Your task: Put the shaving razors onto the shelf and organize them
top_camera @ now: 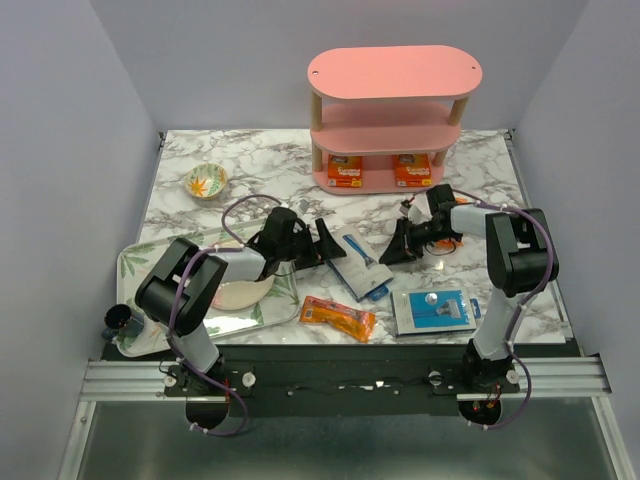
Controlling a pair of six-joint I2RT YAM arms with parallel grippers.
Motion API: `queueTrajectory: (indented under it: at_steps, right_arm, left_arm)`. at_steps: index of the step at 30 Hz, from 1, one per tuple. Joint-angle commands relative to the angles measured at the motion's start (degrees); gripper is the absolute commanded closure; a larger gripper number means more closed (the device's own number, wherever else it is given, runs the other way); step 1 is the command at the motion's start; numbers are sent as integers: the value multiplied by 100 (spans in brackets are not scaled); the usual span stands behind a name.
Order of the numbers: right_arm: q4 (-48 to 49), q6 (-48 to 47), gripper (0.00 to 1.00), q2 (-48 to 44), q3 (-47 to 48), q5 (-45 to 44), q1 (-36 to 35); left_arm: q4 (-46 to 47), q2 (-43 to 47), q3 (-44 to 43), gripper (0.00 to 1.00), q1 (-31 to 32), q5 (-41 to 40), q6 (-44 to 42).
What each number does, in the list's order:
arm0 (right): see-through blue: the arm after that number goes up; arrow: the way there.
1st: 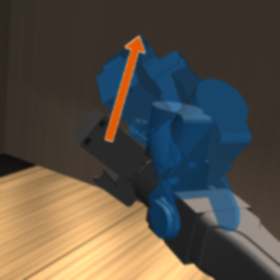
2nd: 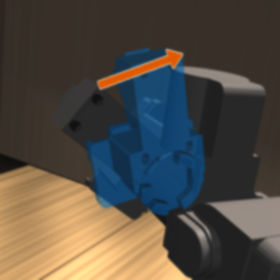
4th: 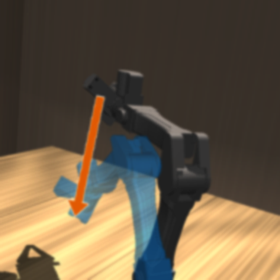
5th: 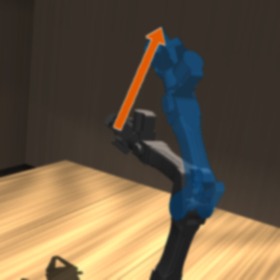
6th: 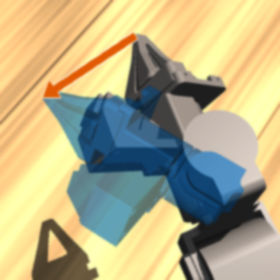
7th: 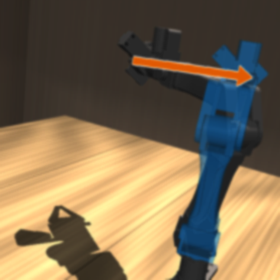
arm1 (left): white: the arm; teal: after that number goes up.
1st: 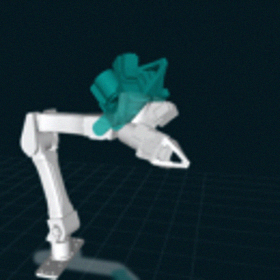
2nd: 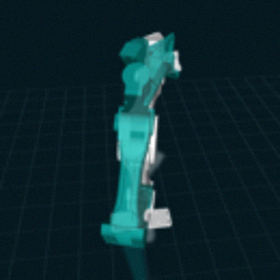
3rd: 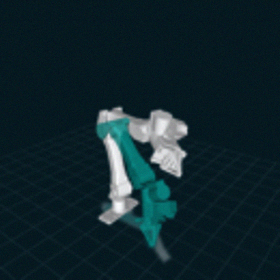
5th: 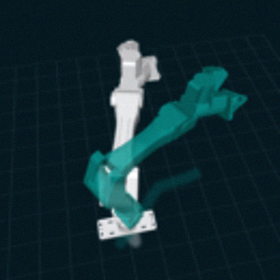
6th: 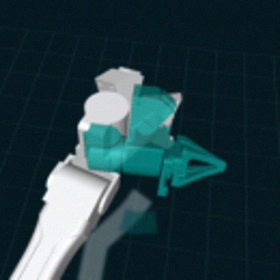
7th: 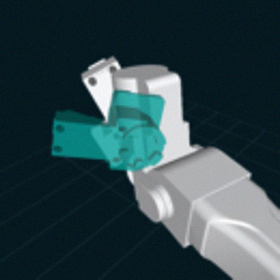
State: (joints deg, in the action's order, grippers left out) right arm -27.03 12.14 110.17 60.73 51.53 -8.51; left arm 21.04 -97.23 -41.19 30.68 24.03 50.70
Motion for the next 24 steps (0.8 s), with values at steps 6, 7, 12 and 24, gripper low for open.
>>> queueTrajectory:
  at_steps: [6, 7, 12, 24]
  right_arm:
    - [320, 569, 99, 145, -535, -530, 341]
    - [390, 605, 99, 154, -649, -504, 368]
    - [558, 658, 99, 215, -791, -258, 447]
    - [-82, 62, 61, -239, 174, -318, 429]
  left_arm:
    - [-267, -427, 68, 1, 307, -337, 116]
    - [-267, -576, 41, 1, 316, -364, 194]
    - [14, -990, -187, 3, 378, -285, 388]
    - [41, -745, -838, 56, 518, 67, 117]
